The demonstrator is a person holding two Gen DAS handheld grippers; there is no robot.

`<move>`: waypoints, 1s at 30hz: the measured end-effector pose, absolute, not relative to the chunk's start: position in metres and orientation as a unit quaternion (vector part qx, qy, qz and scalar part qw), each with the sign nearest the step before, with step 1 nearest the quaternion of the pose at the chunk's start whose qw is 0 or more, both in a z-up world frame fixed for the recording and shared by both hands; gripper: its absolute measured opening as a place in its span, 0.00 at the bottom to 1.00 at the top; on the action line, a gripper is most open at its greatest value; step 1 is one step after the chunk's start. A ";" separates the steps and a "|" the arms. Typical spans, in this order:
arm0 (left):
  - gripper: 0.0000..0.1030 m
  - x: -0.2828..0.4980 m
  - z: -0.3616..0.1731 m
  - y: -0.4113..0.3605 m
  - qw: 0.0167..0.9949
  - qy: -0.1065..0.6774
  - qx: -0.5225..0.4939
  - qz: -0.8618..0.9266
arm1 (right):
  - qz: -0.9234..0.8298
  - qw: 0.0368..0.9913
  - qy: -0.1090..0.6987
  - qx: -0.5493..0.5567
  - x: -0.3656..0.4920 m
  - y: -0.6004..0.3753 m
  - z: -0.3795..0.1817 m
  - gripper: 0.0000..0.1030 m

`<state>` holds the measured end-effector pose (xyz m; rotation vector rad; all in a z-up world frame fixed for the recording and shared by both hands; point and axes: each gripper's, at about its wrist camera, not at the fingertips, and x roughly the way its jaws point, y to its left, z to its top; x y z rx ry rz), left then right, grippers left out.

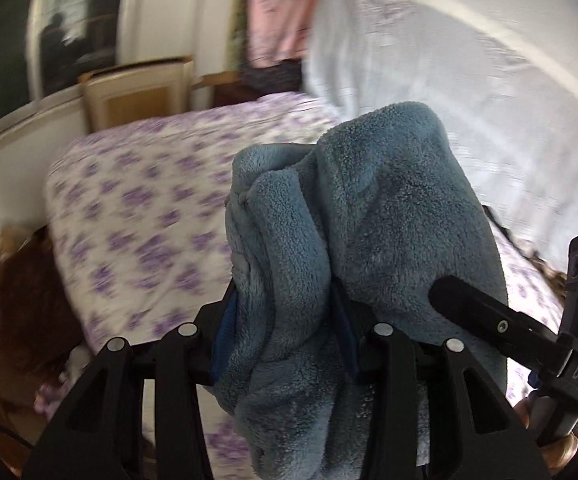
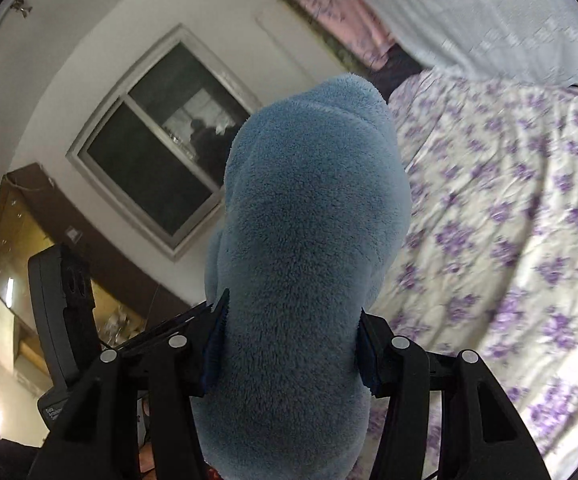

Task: Fold small clothes
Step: 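Lift the jacket bundle with both tools and carry it across the bed, then lower the bundle onto the bed and open both tools to release it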

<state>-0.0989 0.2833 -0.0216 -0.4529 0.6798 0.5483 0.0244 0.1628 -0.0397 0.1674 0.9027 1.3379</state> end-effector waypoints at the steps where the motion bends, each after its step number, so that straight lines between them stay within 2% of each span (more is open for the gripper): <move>1: 0.40 -0.104 -0.028 0.295 0.874 0.329 -0.222 0.280 | 0.603 0.681 0.411 0.072 0.025 0.175 -0.047 0.53; 11: 0.40 -0.112 -0.077 0.371 0.824 0.343 -0.226 0.391 | 0.634 0.606 0.476 0.065 0.035 0.294 -0.121 0.53; 16: 0.45 -0.090 -0.143 0.400 0.779 0.426 -0.242 0.391 | 0.580 0.614 0.534 0.036 0.057 0.326 -0.190 0.53; 18: 0.57 -0.087 -0.163 0.400 0.775 0.440 -0.235 0.387 | 0.558 0.621 0.550 0.032 0.064 0.325 -0.214 0.56; 20: 0.74 -0.085 -0.164 0.396 0.776 0.437 -0.218 0.399 | 0.557 0.627 0.545 0.029 0.068 0.319 -0.221 0.59; 22: 0.79 -0.080 -0.169 0.397 0.777 0.447 -0.211 0.390 | 0.553 0.640 0.534 0.007 0.068 0.318 -0.219 0.62; 23: 0.87 -0.080 -0.171 0.399 0.776 0.447 -0.214 0.389 | 0.551 0.645 0.529 -0.005 0.068 0.319 -0.219 0.66; 25: 0.96 -0.086 -0.179 0.410 0.771 0.443 -0.236 0.392 | 0.548 0.647 0.530 -0.011 0.073 0.321 -0.218 0.68; 30: 0.96 -0.099 -0.178 0.423 0.761 0.437 -0.296 0.377 | 0.548 0.678 0.487 -0.057 0.067 0.322 -0.194 0.68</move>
